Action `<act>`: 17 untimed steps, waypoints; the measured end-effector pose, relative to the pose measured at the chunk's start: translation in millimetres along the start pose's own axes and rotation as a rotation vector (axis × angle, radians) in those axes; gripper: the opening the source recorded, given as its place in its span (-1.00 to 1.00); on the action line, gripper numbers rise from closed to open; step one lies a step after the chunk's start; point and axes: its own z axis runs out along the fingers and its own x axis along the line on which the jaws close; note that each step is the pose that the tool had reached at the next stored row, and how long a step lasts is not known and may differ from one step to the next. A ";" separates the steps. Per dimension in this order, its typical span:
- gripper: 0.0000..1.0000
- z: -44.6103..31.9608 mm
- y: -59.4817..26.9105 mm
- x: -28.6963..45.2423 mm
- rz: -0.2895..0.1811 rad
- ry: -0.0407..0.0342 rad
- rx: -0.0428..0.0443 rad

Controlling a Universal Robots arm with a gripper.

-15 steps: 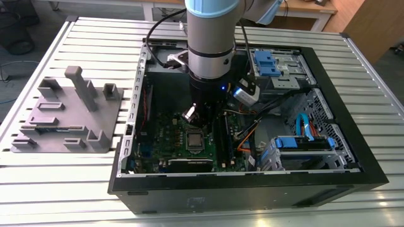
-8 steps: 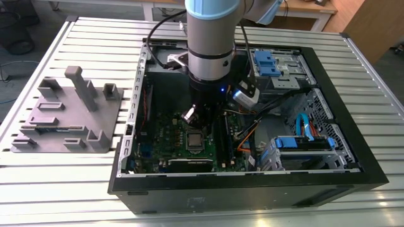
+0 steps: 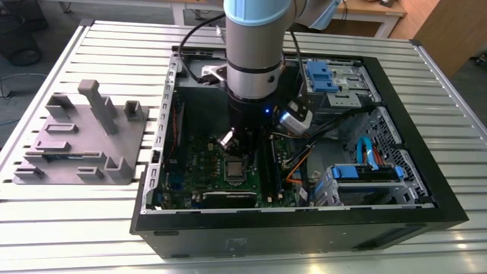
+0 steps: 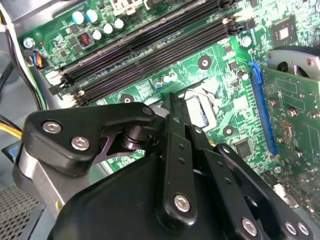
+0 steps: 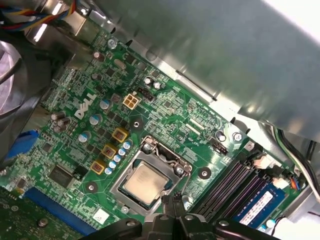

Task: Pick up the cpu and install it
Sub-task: 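Install the first cpu locking lever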

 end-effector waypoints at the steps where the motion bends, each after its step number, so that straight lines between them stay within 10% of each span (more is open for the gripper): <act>1: -0.79 0.2 -0.1 0.1 0.009 0.0016 -0.0004; 17: -0.79 2.0 -7.7 2.4 0.046 0.0076 -0.0021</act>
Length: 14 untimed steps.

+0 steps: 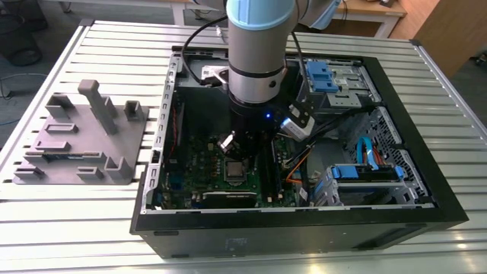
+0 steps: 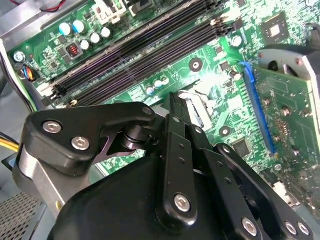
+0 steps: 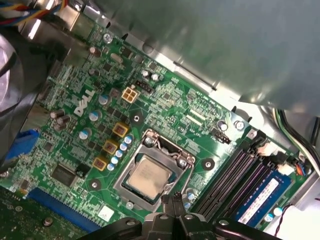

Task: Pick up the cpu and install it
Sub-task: 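Install the first cpu locking lever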

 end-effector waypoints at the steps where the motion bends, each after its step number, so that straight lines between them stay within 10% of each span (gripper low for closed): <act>1: -0.79 0.1 -0.7 -0.2 0.000 0.0000 -0.0001; 14: -0.79 1.1 -1.3 -1.0 0.065 0.0106 -0.0029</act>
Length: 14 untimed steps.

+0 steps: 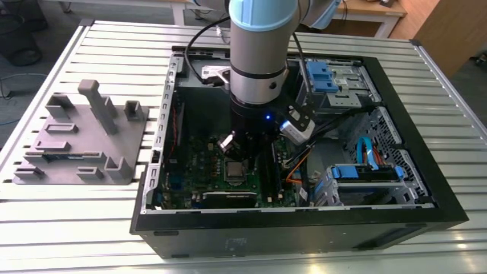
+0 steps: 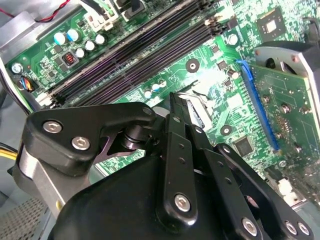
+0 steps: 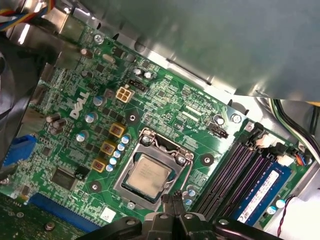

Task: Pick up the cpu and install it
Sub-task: 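Install the first cpu locking lever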

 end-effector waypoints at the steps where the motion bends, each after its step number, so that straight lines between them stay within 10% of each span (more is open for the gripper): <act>1: -0.79 0.0 0.0 0.0 0.001 0.0001 0.0000; 14: -0.79 0.2 -0.4 -0.8 0.002 0.0004 -0.0003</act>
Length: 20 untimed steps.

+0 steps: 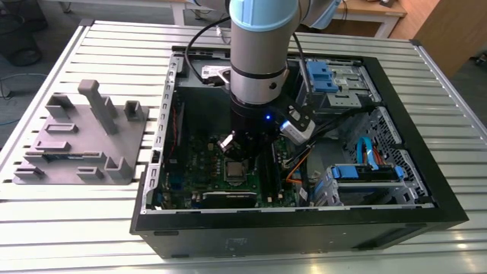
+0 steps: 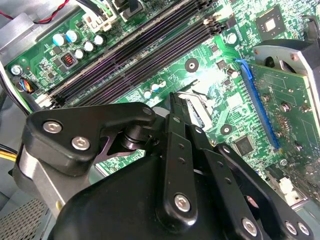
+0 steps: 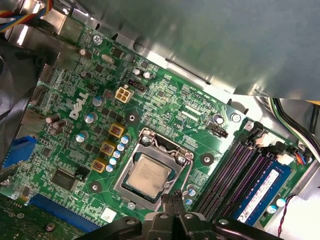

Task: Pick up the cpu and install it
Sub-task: 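Install the first cpu locking lever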

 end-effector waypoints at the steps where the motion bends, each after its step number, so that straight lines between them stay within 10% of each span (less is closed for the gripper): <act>1: -0.79 0.1 -0.4 -0.7 0.000 -0.0001 -0.0001; 20: -0.79 6.3 -0.6 -3.3 0.000 0.0001 0.0001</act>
